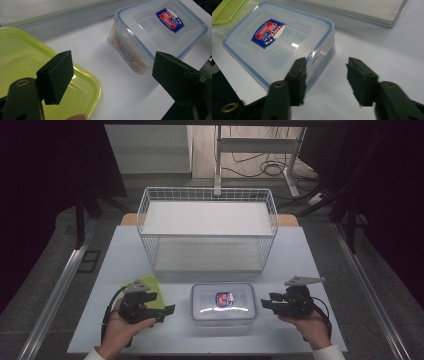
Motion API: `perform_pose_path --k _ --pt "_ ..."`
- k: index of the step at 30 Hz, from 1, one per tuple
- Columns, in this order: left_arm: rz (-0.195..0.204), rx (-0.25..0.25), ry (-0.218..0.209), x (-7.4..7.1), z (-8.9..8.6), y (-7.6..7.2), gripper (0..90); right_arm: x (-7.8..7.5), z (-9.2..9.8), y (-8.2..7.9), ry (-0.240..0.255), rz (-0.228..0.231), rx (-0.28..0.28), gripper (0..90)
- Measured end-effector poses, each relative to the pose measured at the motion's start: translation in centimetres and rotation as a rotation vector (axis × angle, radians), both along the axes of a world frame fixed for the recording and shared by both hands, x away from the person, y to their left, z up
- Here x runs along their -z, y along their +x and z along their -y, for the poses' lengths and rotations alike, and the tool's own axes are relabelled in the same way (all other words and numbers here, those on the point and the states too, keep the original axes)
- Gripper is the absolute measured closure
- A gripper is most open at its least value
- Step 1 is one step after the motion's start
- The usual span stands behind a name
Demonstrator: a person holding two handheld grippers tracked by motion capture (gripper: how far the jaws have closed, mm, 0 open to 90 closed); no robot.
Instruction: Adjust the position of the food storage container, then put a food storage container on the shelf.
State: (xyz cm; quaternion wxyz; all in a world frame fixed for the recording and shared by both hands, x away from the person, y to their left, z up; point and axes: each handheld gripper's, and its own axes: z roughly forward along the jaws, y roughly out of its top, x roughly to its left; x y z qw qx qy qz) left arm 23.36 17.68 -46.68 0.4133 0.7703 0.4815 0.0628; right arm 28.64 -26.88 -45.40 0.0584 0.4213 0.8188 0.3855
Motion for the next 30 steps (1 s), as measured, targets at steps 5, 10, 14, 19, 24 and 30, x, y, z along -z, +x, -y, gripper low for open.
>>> perform_pose_path --k 5,10,14,19,24,30 --pt "-0.008 0.004 -0.011 -0.2 0.1 0.1 17.6 -0.1 0.2 0.0 0.013 0.002 0.022 35.1" --pt "-0.014 0.005 -0.024 -0.5 0.4 0.2 17.1 -0.1 0.7 0.2 0.071 -0.016 0.035 27.6" --pt "-0.031 0.002 -0.059 -0.9 0.6 0.5 15.7 -0.1 0.8 0.2 0.079 -0.022 0.026 26.5" --pt "-0.045 0.009 -0.084 -1.0 1.2 0.8 14.2 -0.1 0.7 0.2 0.084 -0.026 0.029 25.6" --pt "-0.064 0.019 -0.106 -1.0 1.8 1.3 12.5 0.0 0.8 0.3 0.093 -0.031 0.026 25.4" --pt "-0.111 0.038 -0.149 -0.9 3.3 2.2 10.0 0.1 0.7 0.2 0.092 -0.028 0.025 25.4"
